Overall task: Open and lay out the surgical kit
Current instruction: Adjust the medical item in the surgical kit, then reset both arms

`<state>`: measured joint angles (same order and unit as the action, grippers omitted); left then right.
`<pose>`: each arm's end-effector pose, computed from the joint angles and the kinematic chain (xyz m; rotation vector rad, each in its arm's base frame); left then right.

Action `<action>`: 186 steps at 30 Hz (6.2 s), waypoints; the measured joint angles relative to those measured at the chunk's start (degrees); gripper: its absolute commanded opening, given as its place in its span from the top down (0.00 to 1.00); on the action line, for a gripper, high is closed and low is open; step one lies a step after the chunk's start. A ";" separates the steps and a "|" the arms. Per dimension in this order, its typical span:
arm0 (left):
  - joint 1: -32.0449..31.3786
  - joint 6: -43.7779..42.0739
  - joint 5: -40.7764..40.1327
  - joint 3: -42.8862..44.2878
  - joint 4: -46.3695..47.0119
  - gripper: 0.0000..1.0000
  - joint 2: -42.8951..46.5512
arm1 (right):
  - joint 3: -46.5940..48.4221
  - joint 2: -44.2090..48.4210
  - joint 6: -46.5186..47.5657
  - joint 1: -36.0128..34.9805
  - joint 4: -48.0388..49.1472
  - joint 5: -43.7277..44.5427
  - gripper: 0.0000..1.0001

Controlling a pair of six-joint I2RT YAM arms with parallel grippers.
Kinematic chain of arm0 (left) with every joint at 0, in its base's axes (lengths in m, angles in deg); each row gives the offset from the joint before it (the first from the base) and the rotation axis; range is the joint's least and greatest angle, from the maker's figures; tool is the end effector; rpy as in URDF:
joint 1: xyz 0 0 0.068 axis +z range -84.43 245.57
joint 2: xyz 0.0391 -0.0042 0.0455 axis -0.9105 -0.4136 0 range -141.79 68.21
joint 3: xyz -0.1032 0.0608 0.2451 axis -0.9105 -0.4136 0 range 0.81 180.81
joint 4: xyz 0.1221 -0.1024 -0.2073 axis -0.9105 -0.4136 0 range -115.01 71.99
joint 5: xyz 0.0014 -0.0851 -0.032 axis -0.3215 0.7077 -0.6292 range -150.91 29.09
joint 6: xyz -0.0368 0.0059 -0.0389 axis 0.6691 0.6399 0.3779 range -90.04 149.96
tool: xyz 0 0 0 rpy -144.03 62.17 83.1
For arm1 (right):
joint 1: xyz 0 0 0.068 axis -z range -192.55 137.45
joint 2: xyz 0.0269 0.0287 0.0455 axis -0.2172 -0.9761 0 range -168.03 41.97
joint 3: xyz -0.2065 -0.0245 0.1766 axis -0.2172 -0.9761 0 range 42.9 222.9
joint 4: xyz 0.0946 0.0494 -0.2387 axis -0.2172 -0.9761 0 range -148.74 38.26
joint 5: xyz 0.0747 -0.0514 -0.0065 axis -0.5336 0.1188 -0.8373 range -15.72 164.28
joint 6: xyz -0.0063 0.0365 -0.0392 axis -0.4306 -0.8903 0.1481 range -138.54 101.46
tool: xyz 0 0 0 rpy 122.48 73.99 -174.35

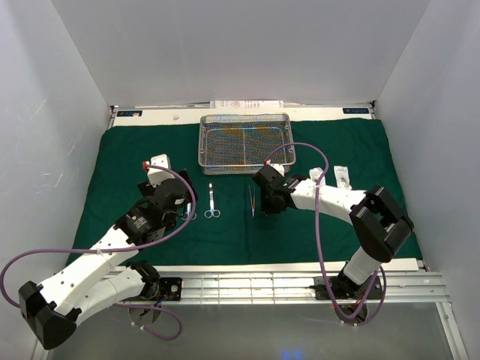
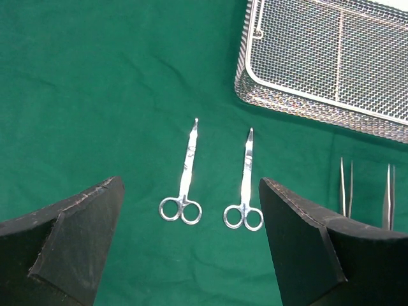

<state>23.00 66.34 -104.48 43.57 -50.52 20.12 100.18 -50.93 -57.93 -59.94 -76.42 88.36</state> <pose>0.1432 -0.0983 0.2857 -0.2818 2.0117 -0.0052 0.2239 0.2306 0.1889 -0.0962 2.5900 0.2391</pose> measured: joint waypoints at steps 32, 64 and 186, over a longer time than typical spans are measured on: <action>0.09 -2.71 2.32 -0.20 -0.07 0.02 0.52 | -3.45 -0.79 -0.26 -0.04 -0.24 4.24 0.92; 0.15 -1.81 3.13 -0.20 -0.50 0.02 -0.20 | -3.52 -1.36 0.72 -0.02 1.33 5.51 0.72; 0.15 -47.41 -15.58 47.74 6.60 0.02 10.40 | 28.20 64.11 49.11 14.05 -9.25 41.72 0.10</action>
<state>23.16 18.93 -120.06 91.31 -43.92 30.52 128.37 13.18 -8.82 -45.89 -85.67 130.09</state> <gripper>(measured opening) 0.979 0.903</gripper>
